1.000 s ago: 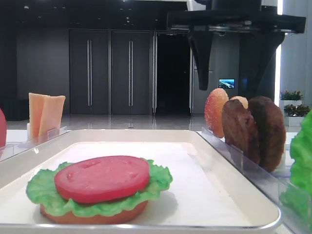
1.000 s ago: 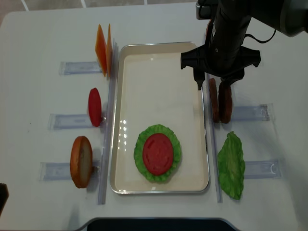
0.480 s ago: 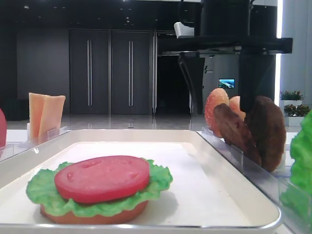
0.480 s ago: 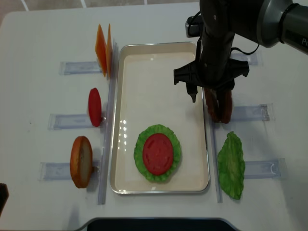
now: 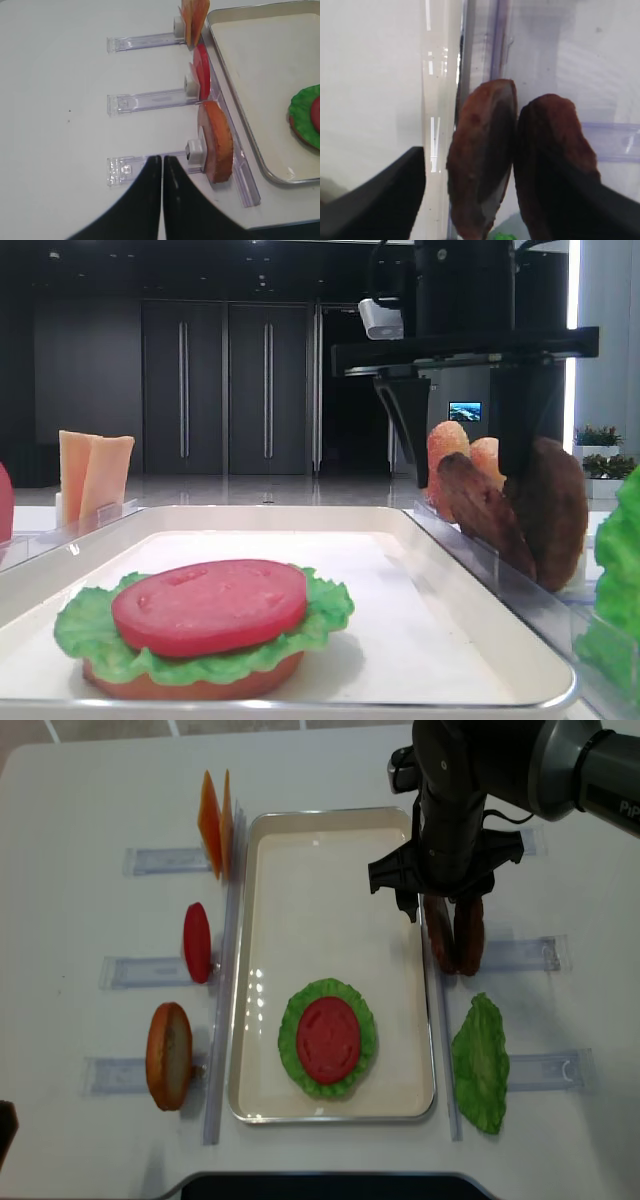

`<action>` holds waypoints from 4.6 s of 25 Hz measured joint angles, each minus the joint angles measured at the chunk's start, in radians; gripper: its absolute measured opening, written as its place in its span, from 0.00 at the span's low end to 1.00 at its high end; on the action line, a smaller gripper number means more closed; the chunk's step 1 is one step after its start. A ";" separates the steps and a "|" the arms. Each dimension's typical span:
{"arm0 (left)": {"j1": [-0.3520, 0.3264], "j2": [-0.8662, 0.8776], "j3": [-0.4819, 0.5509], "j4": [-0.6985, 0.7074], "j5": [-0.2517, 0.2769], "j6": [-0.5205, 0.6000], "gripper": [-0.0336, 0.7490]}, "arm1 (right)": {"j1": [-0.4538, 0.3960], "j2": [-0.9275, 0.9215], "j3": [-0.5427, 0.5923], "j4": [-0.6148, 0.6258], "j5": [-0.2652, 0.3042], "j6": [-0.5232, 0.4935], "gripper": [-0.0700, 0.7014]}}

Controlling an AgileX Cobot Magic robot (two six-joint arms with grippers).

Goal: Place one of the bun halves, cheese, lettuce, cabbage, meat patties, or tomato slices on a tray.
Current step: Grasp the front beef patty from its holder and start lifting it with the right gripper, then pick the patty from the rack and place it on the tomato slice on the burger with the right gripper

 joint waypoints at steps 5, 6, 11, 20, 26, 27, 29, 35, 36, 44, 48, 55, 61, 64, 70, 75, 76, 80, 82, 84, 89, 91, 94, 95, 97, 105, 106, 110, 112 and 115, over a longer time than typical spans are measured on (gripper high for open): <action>0.000 0.000 0.000 0.000 0.000 0.000 0.04 | 0.000 0.013 0.000 0.000 -0.002 0.001 0.71; 0.000 0.000 0.000 0.000 0.000 0.000 0.04 | 0.000 0.013 0.000 0.000 -0.004 0.001 0.71; 0.000 0.000 0.000 0.000 0.000 0.000 0.04 | 0.000 0.013 0.000 0.000 -0.007 0.001 0.71; 0.000 0.000 0.000 0.000 0.000 0.000 0.04 | 0.000 0.013 0.000 -0.030 0.029 0.001 0.64; 0.000 0.000 0.000 0.000 0.000 0.000 0.04 | 0.000 0.013 0.000 -0.034 0.033 0.001 0.40; 0.000 0.000 0.000 0.000 0.000 0.000 0.04 | 0.000 0.013 0.000 -0.036 0.034 0.001 0.35; 0.000 0.000 0.000 0.000 0.000 0.000 0.04 | 0.000 0.013 0.000 -0.043 0.027 0.001 0.29; 0.000 0.000 0.000 0.000 0.000 0.000 0.04 | 0.000 0.013 0.000 -0.059 0.051 0.001 0.29; 0.000 0.000 0.000 0.000 0.000 0.000 0.04 | 0.000 0.013 -0.001 -0.059 0.052 0.001 0.29; 0.000 0.000 0.000 0.000 0.000 0.000 0.04 | 0.000 -0.017 -0.003 -0.040 0.064 0.001 0.29; 0.000 0.000 0.000 0.000 0.000 0.000 0.04 | 0.000 -0.085 -0.003 -0.035 0.076 0.001 0.29; 0.000 0.000 0.000 0.000 0.000 0.000 0.04 | 0.000 -0.191 -0.003 -0.016 0.076 0.001 0.29; 0.000 0.000 0.000 0.000 0.000 0.000 0.04 | 0.009 -0.297 0.004 0.042 0.076 0.001 0.29; 0.000 0.000 0.000 0.000 0.000 0.000 0.04 | 0.044 -0.352 0.050 0.058 0.060 0.001 0.29; 0.000 0.000 0.000 0.000 0.000 0.000 0.04 | 0.103 -0.444 0.222 0.170 -0.140 0.005 0.29; 0.000 0.000 0.000 0.000 0.000 0.000 0.04 | 0.141 -0.494 0.368 0.293 -0.340 -0.029 0.29; 0.000 0.000 0.000 0.000 0.000 0.000 0.04 | 0.148 -0.495 0.390 0.321 -0.370 -0.041 0.29; 0.000 0.000 0.000 0.000 0.000 0.000 0.04 | 0.181 -0.495 0.461 0.442 -0.506 -0.121 0.29; 0.000 0.000 0.000 0.000 0.000 0.000 0.04 | 0.189 -0.495 0.485 0.496 -0.553 -0.165 0.29; 0.000 0.000 0.000 0.000 0.000 0.000 0.04 | 0.190 -0.492 0.497 0.554 -0.574 -0.209 0.29; 0.000 0.000 0.000 0.000 0.000 0.000 0.04 | 0.190 -0.459 0.503 0.731 -0.636 -0.388 0.29; 0.000 0.000 0.000 0.000 0.000 0.000 0.04 | 0.190 -0.435 0.503 0.804 -0.647 -0.463 0.29; 0.000 0.000 0.000 0.000 0.000 0.000 0.04 | 0.190 -0.398 0.503 0.870 -0.648 -0.549 0.29; 0.000 0.000 0.000 0.000 0.000 0.000 0.04 | 0.190 -0.389 0.503 0.884 -0.648 -0.572 0.29; 0.000 0.000 0.000 0.000 0.000 0.000 0.04 | 0.187 -0.374 0.503 0.898 -0.648 -0.601 0.29; 0.000 0.000 0.000 0.000 0.000 0.000 0.04 | 0.111 -0.317 0.505 0.998 -0.582 -0.722 0.29; 0.000 0.000 0.000 0.000 0.000 0.000 0.04 | 0.101 -0.310 0.505 1.023 -0.571 -0.752 0.29; 0.000 0.000 0.000 0.000 0.000 0.000 0.04 | 0.079 -0.292 0.514 1.163 -0.541 -0.877 0.29; 0.000 0.000 0.000 0.000 0.000 0.000 0.04 | 0.078 -0.291 0.523 1.235 -0.548 -0.933 0.29; 0.000 0.000 0.000 0.000 0.000 0.000 0.04 | 0.078 -0.280 0.534 1.291 -0.534 -0.980 0.29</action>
